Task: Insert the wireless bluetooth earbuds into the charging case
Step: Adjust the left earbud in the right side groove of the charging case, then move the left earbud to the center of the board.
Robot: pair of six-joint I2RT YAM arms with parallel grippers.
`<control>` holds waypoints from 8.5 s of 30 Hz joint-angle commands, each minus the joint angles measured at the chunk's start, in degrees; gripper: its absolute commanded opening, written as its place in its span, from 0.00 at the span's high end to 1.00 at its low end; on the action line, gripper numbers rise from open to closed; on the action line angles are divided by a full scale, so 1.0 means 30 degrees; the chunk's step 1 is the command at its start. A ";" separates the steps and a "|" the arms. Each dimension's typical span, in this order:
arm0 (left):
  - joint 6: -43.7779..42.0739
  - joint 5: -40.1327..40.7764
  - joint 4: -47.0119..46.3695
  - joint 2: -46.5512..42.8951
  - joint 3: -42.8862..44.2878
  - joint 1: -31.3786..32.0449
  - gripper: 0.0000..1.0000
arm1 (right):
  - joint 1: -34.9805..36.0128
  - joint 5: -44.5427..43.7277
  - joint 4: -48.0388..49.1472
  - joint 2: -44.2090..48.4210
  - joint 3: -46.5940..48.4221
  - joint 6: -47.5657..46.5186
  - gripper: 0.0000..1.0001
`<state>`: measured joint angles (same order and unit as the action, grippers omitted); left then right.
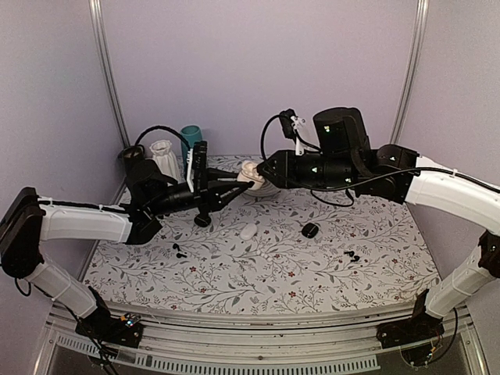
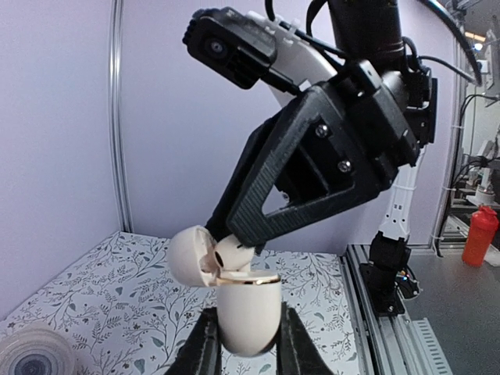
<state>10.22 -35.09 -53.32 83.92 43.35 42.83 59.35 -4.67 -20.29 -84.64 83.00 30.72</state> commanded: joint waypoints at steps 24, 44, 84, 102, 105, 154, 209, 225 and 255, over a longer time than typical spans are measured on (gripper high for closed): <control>0.5100 -0.4841 -0.5488 0.1228 0.0563 -0.1126 1.00 | -0.0203 0.1540 -0.0148 0.1872 -0.0618 -0.2334 0.59; 0.7293 -0.6828 -0.6444 0.1968 0.1346 -0.1415 1.00 | 0.0353 0.1427 -0.0652 0.1348 -0.0566 -0.4654 0.55; -0.0411 -0.0399 -0.2873 -0.0929 -0.1718 0.0034 1.00 | -0.4777 -0.0909 -0.0848 0.4483 -0.6072 0.1836 0.46; -0.1940 0.4298 -0.2769 -0.3861 -0.4223 0.0883 1.00 | -0.9064 -0.2896 -0.1116 0.5684 -0.9775 0.2835 0.41; -0.1886 0.4500 -0.2792 -0.4106 -0.4461 0.0922 1.00 | -0.9836 -0.3173 -0.1284 0.5750 -1.0332 0.2690 0.41; -0.1736 0.3432 -0.1142 -0.6293 -0.5369 0.0906 1.00 | -1.4240 -0.1543 0.0993 -0.4844 -0.8958 0.1328 0.62; -0.2288 0.3857 0.0137 -0.6588 -0.4644 0.0906 1.00 | -0.8448 -0.0566 0.0140 -0.4530 -0.7812 -0.4180 0.80; -0.2367 0.3821 0.0078 -0.6363 -0.4578 0.0843 1.00 | -0.9177 -0.1677 -0.0885 -0.4415 -0.7153 0.0680 0.65; -0.2234 0.4003 0.0635 -0.6693 -0.4490 0.0830 1.00 | -1.2024 0.3782 0.0862 -0.6572 -0.8289 -0.2781 0.43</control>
<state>3.44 -23.46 -51.51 64.49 28.25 44.99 23.44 6.15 -15.27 -107.13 61.84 19.46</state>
